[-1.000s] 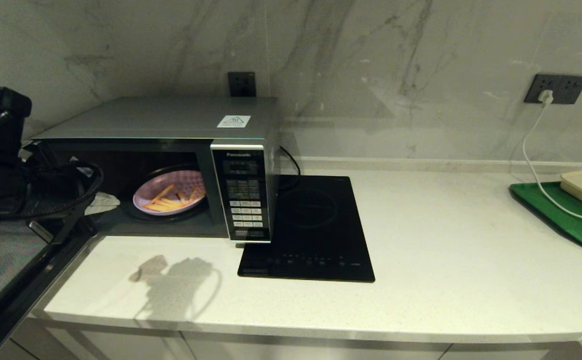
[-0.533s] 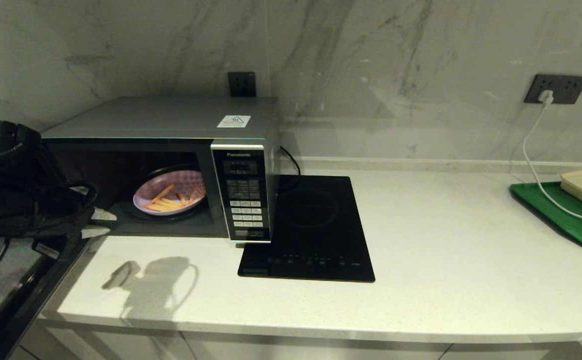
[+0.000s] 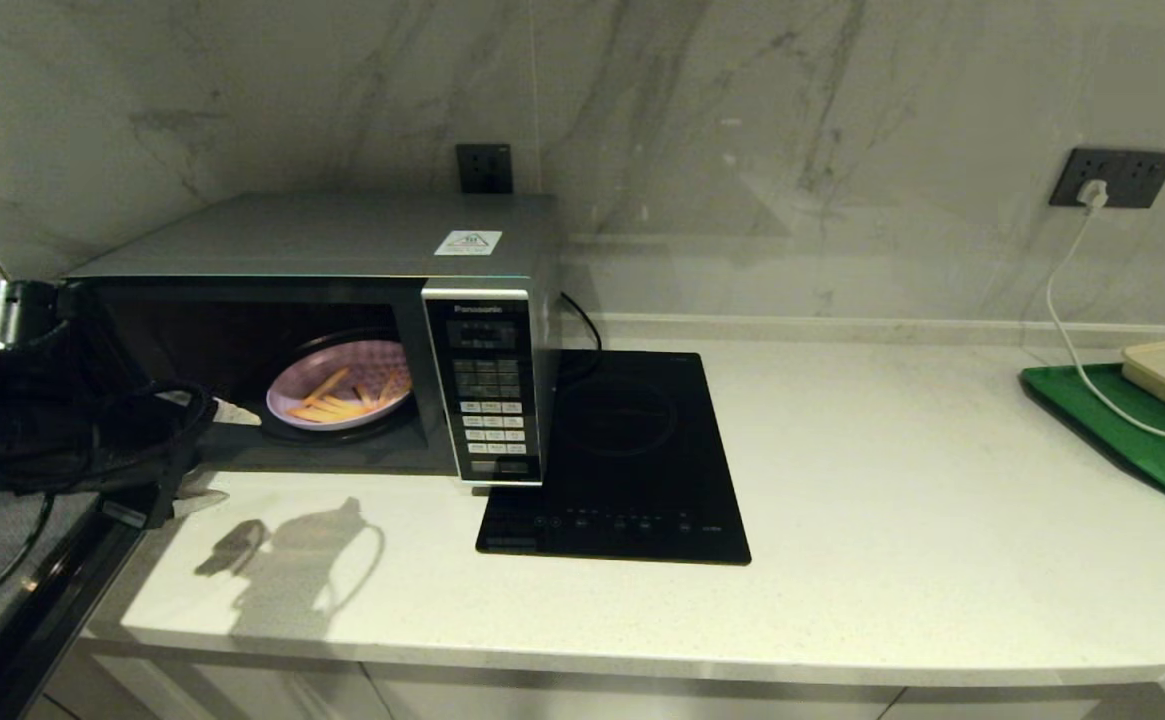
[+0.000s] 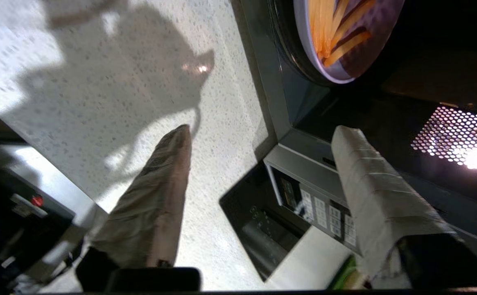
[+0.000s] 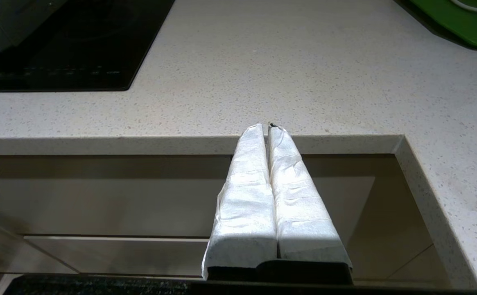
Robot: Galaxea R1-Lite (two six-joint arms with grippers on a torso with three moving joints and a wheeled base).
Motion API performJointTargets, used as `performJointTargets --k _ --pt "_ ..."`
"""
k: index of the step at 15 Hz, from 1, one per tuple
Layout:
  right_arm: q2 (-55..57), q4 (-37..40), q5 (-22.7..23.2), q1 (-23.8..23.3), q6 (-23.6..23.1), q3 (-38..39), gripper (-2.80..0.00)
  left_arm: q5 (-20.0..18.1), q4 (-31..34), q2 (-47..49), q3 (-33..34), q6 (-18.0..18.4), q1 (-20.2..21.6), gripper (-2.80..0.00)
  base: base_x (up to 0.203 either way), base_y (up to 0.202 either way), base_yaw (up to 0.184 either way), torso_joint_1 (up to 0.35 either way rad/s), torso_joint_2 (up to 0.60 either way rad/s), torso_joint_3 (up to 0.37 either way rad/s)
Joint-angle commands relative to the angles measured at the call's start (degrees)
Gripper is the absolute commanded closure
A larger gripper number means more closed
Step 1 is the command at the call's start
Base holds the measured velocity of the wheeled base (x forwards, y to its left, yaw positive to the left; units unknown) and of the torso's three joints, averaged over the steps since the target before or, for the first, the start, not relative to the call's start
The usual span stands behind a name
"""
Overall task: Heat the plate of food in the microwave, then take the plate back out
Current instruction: Take the plate out of the microwave
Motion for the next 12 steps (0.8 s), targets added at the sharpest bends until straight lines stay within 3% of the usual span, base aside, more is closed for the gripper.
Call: performJointTargets --k 1,6,12 --pt "0.02 0.06 0.04 0.01 0.03 0.01 0.0 -1.51 -2.24 1.47 0.11 -2.87 -0.31 -2.8 0.0 0.0 0.0 0.0 0.0 0.0" --pt "0.02 0.06 0.04 0.01 0.03 0.01 0.0 -1.92 -5.91 7.07 -0.23 -6.29 0.82 -2.8 0.0 0.0 0.0 0.0 0.0 0.0" --pt "0.02 0.06 0.04 0.01 0.03 0.01 0.0 -2.23 -5.84 10.48 -4.16 -6.56 1.27 -2.8 0.0 0.0 0.0 0.0 0.0 0.0"
